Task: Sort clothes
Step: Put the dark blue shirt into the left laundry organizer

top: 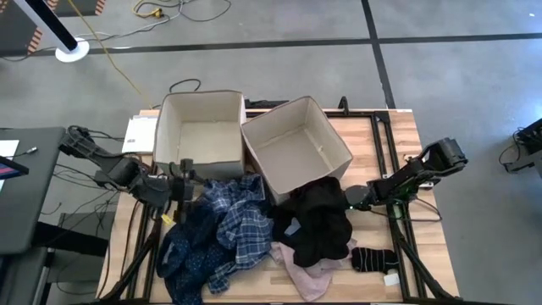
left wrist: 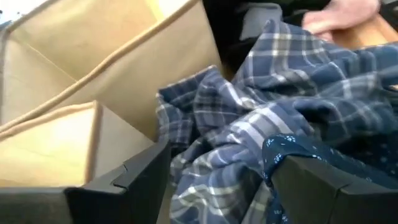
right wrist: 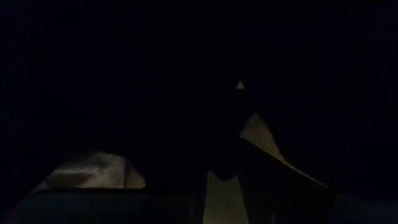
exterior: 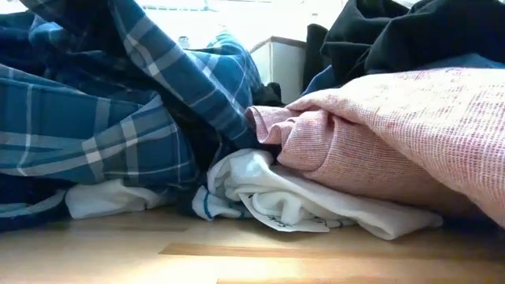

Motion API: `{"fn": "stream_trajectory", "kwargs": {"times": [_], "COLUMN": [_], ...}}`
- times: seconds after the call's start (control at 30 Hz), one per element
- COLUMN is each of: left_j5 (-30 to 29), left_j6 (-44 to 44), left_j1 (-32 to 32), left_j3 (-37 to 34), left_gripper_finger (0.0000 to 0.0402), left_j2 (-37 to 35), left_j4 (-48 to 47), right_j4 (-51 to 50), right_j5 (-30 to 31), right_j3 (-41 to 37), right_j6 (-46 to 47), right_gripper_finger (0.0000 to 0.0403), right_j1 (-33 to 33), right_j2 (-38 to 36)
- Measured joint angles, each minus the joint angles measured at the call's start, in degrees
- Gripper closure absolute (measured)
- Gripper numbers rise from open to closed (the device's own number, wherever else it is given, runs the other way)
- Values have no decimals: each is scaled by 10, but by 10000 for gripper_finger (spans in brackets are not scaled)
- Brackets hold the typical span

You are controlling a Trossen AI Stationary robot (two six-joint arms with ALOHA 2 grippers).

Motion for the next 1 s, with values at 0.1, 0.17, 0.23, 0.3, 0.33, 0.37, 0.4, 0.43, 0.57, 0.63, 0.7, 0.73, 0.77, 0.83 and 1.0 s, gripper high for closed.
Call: {"fn": "stream_trajectory", "kwargs": {"times": [0.1, 0.17, 0.23, 0.3, 0.33, 0.37, 0.4, 0.43, 0.57, 0.63, 0.7, 0.73, 0.77, 0.83, 1.0], "left_j5": [-1, -13, -6, 53, 91, 129, 158, 177, 221, 239, 260, 261, 261, 260, 260], "left_j6": [6, 15, 10, 1, -3, -10, -20, -32, -76, -102, -129, -142, -155, -174, -219], "left_j1": [4, 5, 7, 7, 7, 4, -1, -6, -42, -62, -78, -87, -94, -105, -118], "left_j3": [25, 41, 59, 72, 78, 83, 88, 94, 106, 106, 106, 106, 106, 106, 75], "left_gripper_finger": [146, 146, 146, 146, 146, 146, 146, 146, 146, 146, 146, 146, 146, 146, 146], "left_j2": [30, 51, 73, 89, 95, 101, 107, 111, 117, 117, 118, 118, 121, 132, 182], "left_j4": [0, -25, -55, -55, -51, -49, -48, -48, -48, -48, -49, -48, -48, -50, -46], "right_j4": [0, 0, 0, 0, 0, 0, 0, 0, 0, 0, 0, 0, 0, 0, 0], "right_j5": [0, 0, 0, 0, 0, 0, 0, 0, 0, 0, 0, 0, 0, 0, 0], "right_j3": [0, 0, 0, 0, 0, 0, 0, 0, 0, 0, 0, 0, 0, 0, 0], "right_j6": [0, 0, 1, 2, 2, 2, 2, 2, 1, -4, -11, -12, -13, -13, -13], "right_gripper_finger": [301, 301, 301, 301, 301, 301, 301, 301, 301, 301, 301, 301, 301, 301, 301], "right_j1": [-4, -7, -9, -9, -9, -9, -9, -9, -10, -12, -13, -13, -13, -13, -13], "right_j2": [0, 0, 0, 0, 0, 0, 0, 0, 0, 0, 0, 0, 0, 0, 0]}}
